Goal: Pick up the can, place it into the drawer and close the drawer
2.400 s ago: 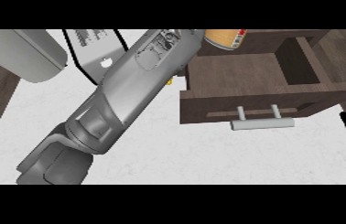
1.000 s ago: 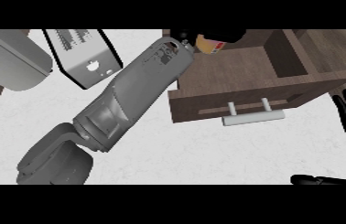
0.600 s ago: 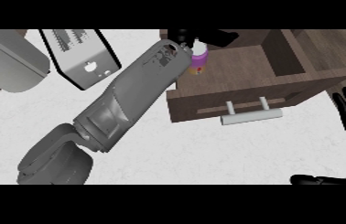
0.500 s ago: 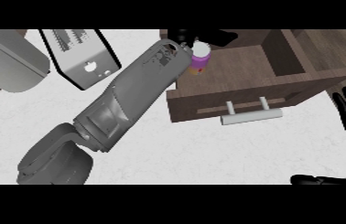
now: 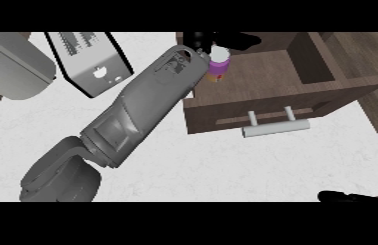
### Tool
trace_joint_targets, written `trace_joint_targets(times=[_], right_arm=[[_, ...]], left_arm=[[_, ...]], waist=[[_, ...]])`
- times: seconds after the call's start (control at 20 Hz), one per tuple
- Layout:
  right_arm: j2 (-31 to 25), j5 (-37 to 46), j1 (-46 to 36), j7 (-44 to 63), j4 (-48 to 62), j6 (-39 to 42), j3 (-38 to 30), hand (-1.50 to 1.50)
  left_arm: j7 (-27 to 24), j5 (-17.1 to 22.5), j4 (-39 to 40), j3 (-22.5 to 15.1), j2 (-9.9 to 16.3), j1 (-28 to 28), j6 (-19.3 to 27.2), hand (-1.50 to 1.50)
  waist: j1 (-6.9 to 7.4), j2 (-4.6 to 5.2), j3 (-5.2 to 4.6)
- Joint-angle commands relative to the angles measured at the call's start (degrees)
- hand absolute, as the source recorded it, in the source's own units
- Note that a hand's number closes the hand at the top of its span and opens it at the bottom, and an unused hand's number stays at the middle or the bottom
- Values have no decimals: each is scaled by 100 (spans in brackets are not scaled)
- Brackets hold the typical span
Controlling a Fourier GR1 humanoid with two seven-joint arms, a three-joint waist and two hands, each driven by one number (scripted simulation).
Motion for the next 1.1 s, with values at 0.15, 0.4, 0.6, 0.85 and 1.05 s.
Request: trace_joint_targets(times=[0.15,0.4,0.6,0.85,1.05], right_arm=[[-362,842,-52,-426,-119,125,221,-150],[-596,1737,-438,-352,-53,34,563,-150],[-575,2983,-349,-647,192,-308,1077,-150],[-745,4106,-604,-613,797,-537,1503,-150],[-744,4957,-691,-633,1266,-784,1981,-150]], left_arm=[[-127,429,-225,98,0,-15,36,-150],[-153,616,-481,44,0,-135,303,-150],[-444,576,-283,109,0,-42,259,-150],[-337,550,-437,39,0,-89,351,-150],[-71,540,-470,42,0,-85,336,-150]], waist=[[70,-15,0],[264,-63,-4],[427,-75,-6],[593,-130,-7],[650,-158,-8]])
